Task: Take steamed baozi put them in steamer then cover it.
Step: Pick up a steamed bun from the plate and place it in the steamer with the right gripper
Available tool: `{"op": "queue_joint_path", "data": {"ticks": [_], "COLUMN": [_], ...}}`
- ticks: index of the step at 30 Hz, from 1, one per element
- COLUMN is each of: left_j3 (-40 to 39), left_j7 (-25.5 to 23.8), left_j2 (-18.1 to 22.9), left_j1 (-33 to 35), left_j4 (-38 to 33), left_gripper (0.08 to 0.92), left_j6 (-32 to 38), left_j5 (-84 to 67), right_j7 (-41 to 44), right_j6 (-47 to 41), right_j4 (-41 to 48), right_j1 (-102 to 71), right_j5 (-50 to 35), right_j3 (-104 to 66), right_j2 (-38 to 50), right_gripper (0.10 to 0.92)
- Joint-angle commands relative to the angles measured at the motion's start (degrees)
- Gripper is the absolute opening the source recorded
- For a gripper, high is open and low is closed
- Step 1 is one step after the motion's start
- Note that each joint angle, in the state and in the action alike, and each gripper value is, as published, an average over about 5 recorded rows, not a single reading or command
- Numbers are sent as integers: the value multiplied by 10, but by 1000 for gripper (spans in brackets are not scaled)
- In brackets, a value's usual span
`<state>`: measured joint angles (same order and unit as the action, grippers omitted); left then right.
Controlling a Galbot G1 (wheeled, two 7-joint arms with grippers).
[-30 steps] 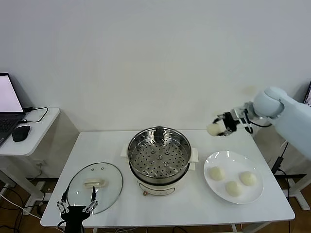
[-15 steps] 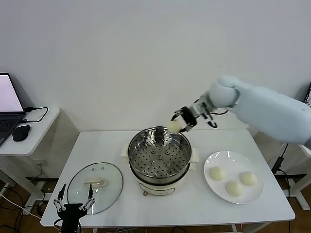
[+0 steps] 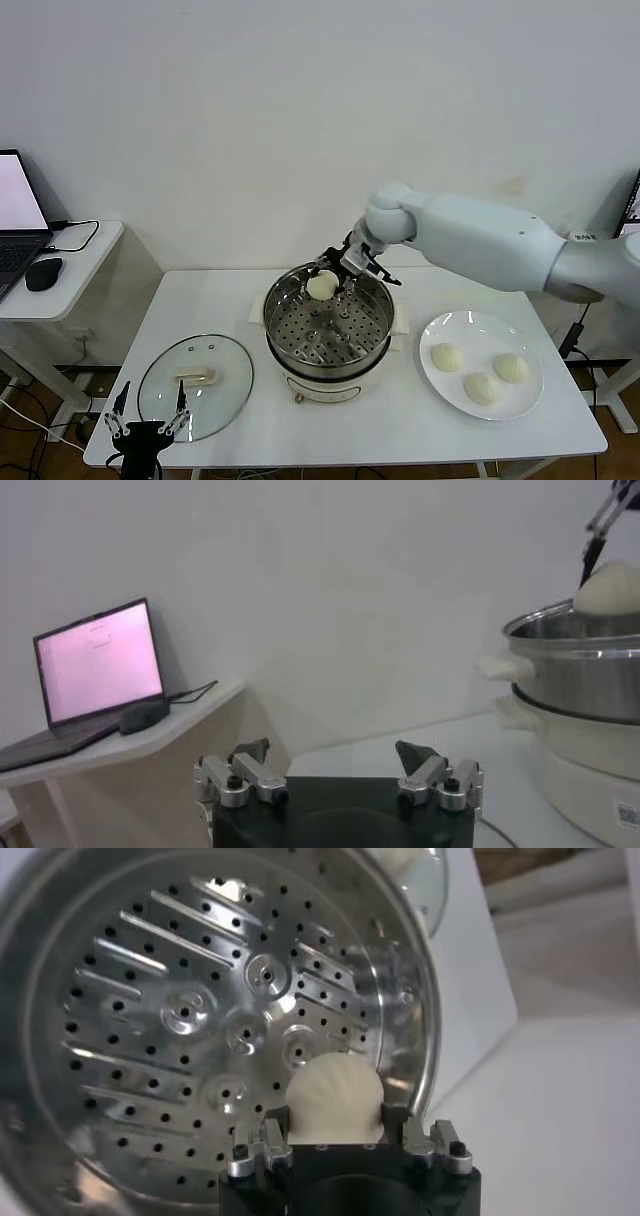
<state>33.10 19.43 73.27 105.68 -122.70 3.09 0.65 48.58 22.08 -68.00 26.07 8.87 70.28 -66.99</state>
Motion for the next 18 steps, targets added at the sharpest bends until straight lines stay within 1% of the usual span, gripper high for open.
{"op": "queue_joint_path", "data": {"ticks": [1,10,13,16,18], "left_j3": [0,0,0,0,0], "left_j7": [0,0,0,0,0], "left_j2": [2,2,3,4,4], "left_j1": [-2,-3,-3,-2,-2], "left_j4": [3,3,2,0,-1], "left_gripper": [823,823,823,823,823], "left_j6": [-1,0,0,0,0], "left_j5": [-1,-1,-1,-1,0], "right_j7": [-16,-39,-45,-55,-59], "right_j6": [73,102,107,109,109], "right_j4": [54,88,94,94,91], "right_j1": [-12,-30,-35,-37,-35], "right_j5": [86,159,171,173,174], "right_j3": [13,2,-4,-5,-6], "right_j2": [-42,-52,-54,-53,-51], "right_gripper": [585,587,592,628,684]}}
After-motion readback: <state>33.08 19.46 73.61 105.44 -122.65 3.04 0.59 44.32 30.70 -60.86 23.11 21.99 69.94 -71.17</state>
